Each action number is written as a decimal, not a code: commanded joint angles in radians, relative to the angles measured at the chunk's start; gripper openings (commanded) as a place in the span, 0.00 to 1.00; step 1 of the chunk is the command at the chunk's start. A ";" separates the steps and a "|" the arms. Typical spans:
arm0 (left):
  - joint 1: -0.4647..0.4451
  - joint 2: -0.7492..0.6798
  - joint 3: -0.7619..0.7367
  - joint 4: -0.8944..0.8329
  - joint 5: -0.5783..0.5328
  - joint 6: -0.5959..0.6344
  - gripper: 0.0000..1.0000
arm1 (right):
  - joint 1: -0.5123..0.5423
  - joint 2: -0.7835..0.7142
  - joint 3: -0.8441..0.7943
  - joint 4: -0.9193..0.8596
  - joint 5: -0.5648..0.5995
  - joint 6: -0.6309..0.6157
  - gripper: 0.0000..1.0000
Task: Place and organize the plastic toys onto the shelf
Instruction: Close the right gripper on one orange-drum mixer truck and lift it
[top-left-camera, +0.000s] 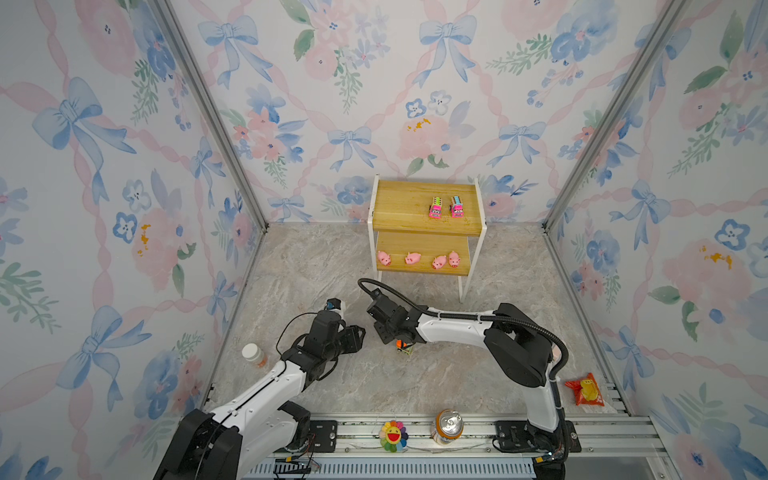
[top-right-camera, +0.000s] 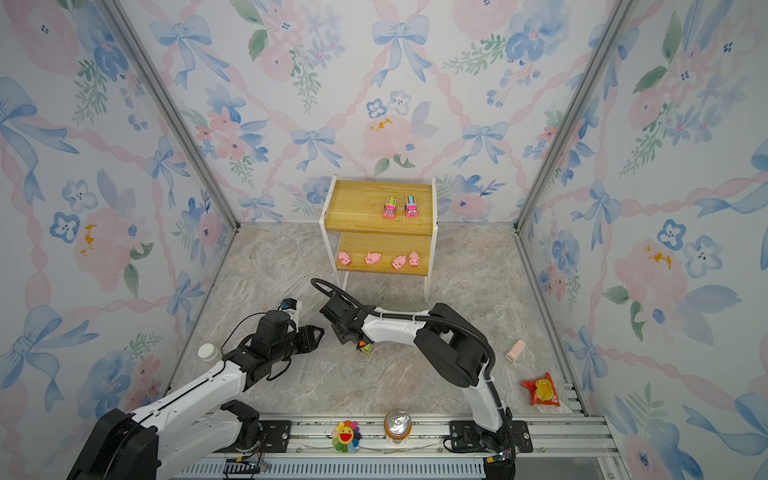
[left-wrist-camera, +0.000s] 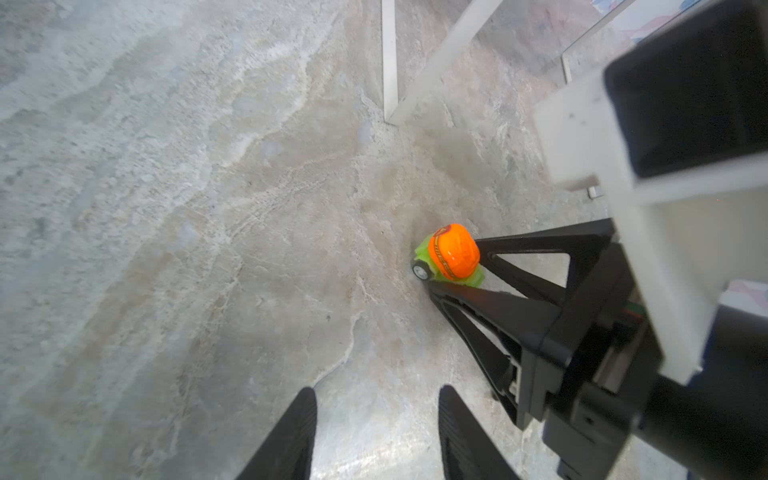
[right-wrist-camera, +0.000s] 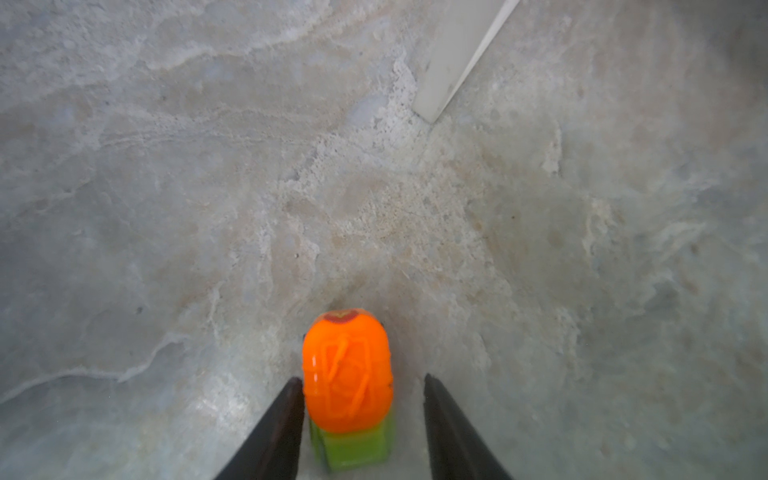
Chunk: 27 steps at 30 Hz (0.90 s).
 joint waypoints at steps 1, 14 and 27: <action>-0.005 -0.009 -0.011 -0.008 -0.009 -0.002 0.49 | -0.006 -0.007 0.004 0.007 -0.016 -0.012 0.40; -0.005 -0.016 -0.014 -0.008 -0.014 0.000 0.49 | 0.017 -0.152 0.001 -0.052 -0.126 -0.008 0.17; -0.005 -0.006 -0.006 -0.008 -0.013 0.013 0.49 | 0.023 -0.325 0.555 -0.540 -0.152 -0.061 0.16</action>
